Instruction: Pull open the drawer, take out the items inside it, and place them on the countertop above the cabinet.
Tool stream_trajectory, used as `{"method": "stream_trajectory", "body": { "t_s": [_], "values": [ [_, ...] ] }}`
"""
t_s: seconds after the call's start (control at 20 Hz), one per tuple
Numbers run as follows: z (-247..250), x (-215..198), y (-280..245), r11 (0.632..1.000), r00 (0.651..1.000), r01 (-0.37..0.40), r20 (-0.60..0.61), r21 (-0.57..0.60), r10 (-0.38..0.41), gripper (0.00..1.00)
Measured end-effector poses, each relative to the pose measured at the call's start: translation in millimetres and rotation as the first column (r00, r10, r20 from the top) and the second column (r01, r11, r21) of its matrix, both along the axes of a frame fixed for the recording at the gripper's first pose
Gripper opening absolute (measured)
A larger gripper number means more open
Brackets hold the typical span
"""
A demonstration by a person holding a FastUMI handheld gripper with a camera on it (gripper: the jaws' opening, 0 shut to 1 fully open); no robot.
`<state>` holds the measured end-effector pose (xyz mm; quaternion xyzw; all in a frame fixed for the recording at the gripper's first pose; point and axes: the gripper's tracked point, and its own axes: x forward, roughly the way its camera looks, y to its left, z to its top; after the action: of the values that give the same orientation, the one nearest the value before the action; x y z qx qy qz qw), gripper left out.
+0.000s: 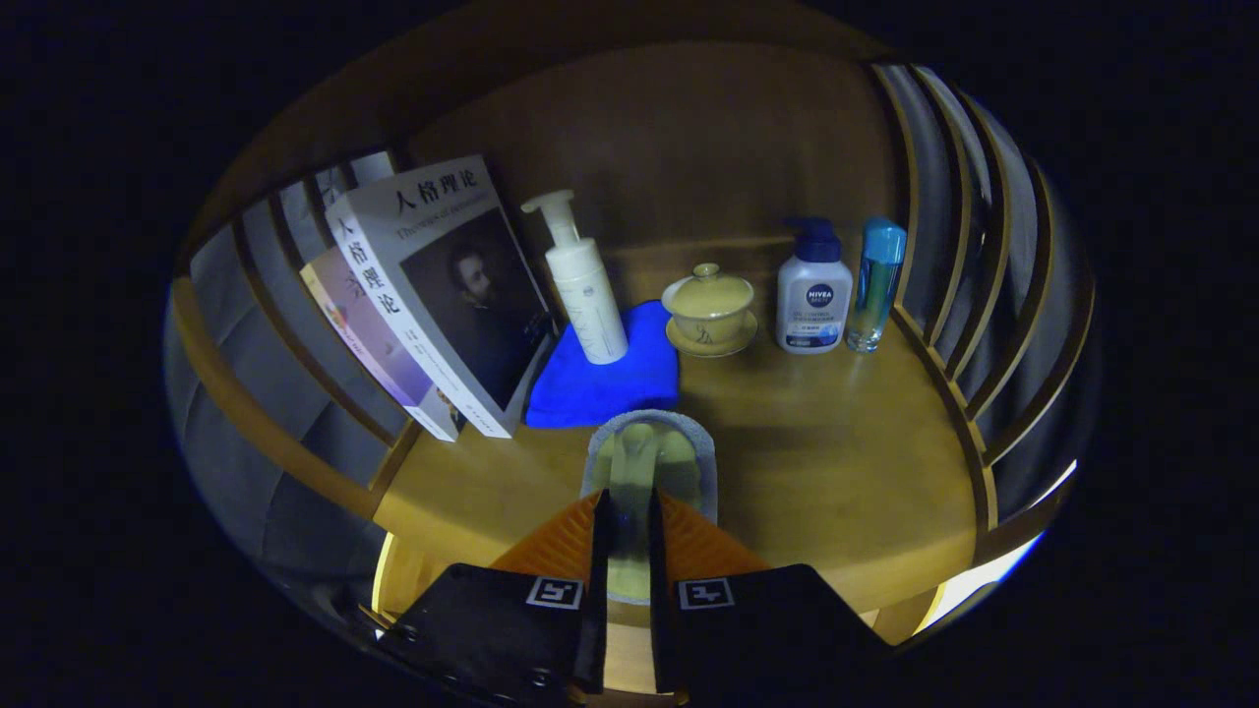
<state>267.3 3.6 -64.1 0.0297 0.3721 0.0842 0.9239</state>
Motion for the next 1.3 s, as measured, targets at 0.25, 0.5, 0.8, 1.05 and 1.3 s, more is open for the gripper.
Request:
{"method": "stream_trajectory", "body": {
  "t_s": [0.25, 0.5, 0.8, 1.05, 1.3],
  "values": [
    [-9, 14, 17, 0.996, 0.999, 0.036, -0.039, 0.086, -0.033, 0.25],
    [27, -2, 13, 0.997, 0.995, 0.033, 0.096, 0.065, -0.039, 0.62],
    [73, -78, 25, 0.996, 0.947, -0.013, 0.322, 0.091, -0.017, 0.98],
    [86, -150, 32, 0.996, 0.878, -0.024, 0.479, 0.089, -0.021, 0.98],
    [54, -217, 36, 0.998, 0.809, -0.004, 0.586, 0.060, -0.032, 0.98]
  ]
}}
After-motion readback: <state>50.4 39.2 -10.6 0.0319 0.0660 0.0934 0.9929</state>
